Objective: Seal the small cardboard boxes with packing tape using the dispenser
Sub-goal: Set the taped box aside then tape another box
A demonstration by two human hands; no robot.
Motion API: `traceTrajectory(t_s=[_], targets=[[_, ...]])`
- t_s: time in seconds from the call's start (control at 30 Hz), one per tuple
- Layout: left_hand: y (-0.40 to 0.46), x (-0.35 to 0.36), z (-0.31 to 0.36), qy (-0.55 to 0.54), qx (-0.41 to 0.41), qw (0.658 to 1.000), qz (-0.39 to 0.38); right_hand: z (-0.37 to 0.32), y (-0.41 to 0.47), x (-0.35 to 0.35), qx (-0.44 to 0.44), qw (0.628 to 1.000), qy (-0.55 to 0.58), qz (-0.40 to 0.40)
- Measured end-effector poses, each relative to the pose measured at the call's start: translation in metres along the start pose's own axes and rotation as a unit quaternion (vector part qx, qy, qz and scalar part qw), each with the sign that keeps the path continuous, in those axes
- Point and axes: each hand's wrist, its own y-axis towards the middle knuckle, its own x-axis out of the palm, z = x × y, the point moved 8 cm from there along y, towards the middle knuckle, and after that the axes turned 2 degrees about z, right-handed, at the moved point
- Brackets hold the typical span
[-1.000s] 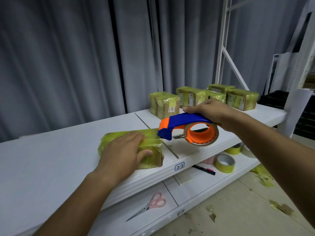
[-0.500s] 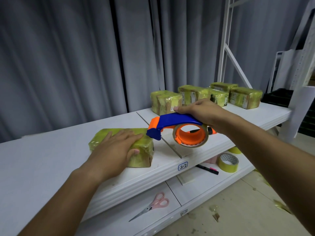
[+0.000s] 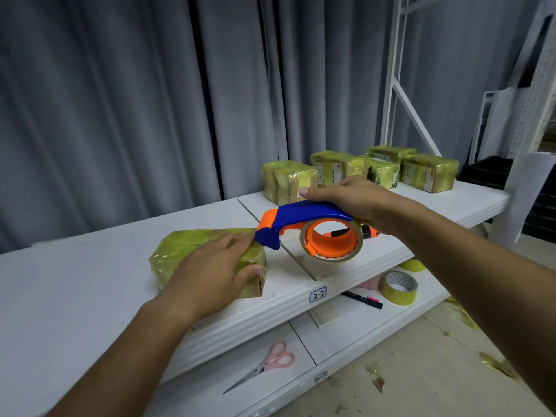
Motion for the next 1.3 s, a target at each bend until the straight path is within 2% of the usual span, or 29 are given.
traceTrajectory(t_s=[0.53, 0.97, 1.3], targets=[[0.001, 0.002, -0.004, -0.008, -0.018, 1.000, 0.016, 0.013, 0.004, -0.008, 0.005, 0.998, 0.018, -0.060], [0.002, 0.001, -0.001, 0.020, -0.014, 1.000, 0.002, 0.009, 0.003, -0.010, -0.006, 0.998, -0.014, -0.055], [0.002, 0.005, -0.004, 0.003, -0.024, 1.000, 0.005, 0.015, 0.000, -0.010, -0.007, 0.998, 0.018, -0.063]])
